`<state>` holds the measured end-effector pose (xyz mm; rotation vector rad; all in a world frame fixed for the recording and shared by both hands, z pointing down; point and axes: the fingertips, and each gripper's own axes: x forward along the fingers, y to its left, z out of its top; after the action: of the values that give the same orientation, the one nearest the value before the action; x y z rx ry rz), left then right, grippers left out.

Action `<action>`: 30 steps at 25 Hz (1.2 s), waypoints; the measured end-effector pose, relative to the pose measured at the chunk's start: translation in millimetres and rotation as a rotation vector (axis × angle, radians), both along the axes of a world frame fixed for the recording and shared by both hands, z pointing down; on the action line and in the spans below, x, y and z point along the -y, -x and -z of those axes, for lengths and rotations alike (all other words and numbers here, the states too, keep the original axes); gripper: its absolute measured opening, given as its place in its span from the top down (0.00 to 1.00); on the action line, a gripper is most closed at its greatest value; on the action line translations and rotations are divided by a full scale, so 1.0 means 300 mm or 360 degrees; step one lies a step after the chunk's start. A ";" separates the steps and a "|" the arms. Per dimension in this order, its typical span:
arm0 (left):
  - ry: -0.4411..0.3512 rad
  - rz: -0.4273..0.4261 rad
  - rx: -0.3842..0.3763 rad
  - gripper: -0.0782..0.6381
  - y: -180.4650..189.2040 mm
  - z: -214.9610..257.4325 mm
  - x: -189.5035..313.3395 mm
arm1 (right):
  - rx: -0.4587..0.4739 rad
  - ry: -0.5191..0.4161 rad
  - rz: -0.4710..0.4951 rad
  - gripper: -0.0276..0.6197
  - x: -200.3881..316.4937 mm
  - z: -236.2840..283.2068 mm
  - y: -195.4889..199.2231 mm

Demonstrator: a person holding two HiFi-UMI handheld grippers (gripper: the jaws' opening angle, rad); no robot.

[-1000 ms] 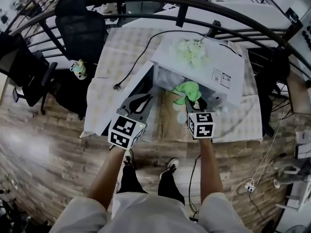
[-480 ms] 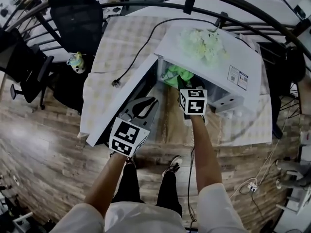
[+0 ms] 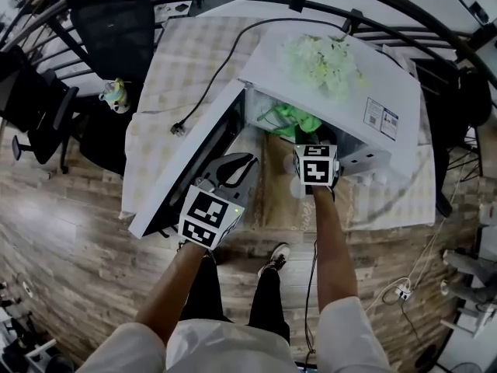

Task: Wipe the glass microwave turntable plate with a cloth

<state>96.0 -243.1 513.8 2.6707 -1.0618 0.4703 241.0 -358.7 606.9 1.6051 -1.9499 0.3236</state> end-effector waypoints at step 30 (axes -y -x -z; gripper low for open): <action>0.0042 -0.0047 -0.0001 0.83 -0.020 -0.055 -0.038 | -0.0043 0.0017 0.0214 0.68 0.113 -0.007 0.146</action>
<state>102.1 -231.6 530.3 2.6668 -1.0106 0.4855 197.1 -392.5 609.0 1.4556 -2.0200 0.2563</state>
